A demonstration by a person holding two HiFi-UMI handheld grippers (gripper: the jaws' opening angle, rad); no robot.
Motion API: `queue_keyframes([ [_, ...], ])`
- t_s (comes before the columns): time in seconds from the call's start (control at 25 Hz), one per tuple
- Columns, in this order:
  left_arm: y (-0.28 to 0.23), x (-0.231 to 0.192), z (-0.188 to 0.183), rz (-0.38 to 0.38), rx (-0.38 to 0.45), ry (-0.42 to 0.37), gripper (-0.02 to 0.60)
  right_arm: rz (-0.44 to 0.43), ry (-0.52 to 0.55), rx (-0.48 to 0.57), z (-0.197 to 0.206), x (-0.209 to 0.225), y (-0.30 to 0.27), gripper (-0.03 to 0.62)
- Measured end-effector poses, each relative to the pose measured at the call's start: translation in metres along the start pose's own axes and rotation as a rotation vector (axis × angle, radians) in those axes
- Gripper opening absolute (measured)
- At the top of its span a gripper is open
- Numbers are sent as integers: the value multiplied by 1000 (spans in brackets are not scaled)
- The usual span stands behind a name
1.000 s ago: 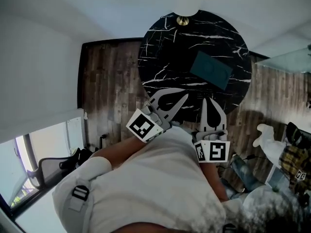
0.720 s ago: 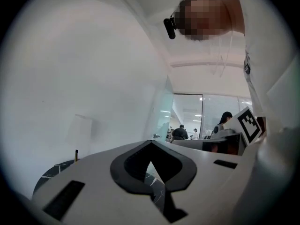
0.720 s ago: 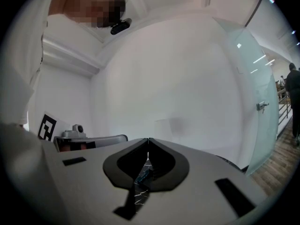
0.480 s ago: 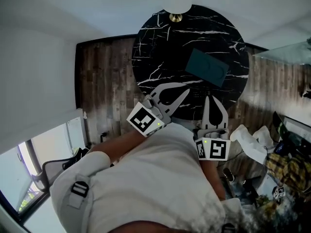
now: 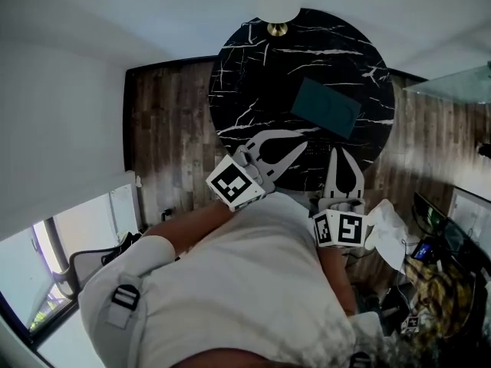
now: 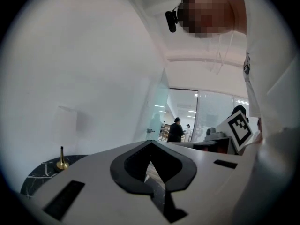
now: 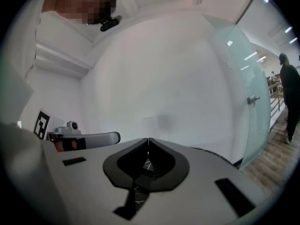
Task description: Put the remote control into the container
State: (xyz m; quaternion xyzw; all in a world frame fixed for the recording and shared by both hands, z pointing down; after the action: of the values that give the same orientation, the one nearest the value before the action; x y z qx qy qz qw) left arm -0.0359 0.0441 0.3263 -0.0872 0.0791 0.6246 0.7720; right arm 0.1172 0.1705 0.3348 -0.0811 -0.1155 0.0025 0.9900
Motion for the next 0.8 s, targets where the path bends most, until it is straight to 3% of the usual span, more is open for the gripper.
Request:
queue_keyframes([
  [0.16,-8,-1,23,61,-97,-43,6,12,-65,-114,29,10,-5,12],
  [0.36,-12,-6,48,59,-147,2,6,37,-190,-183,60,21,-2,12],
  [0.6,-14,-5,73,80,-221,22,6,60,-246,-234,87,23,7,38],
  [0.72,-19,-6,91,98,-258,23,6,95,-318,-264,109,32,7,74],
  [0.8,-24,-9,104,112,-302,16,6,141,-459,-301,134,45,3,138],
])
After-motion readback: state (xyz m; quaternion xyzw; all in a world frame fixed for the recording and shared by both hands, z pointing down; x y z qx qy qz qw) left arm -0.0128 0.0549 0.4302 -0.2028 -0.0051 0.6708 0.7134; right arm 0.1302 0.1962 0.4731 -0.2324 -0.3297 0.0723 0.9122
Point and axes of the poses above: the fingertips, and each gripper's own axes: y backward along the fingers, x to its right, z out of its underside, the point moved 10 cm from there along y, backward along the fingers, and after that the axes turned 5 degrees about -z, right-handed, at the moved point
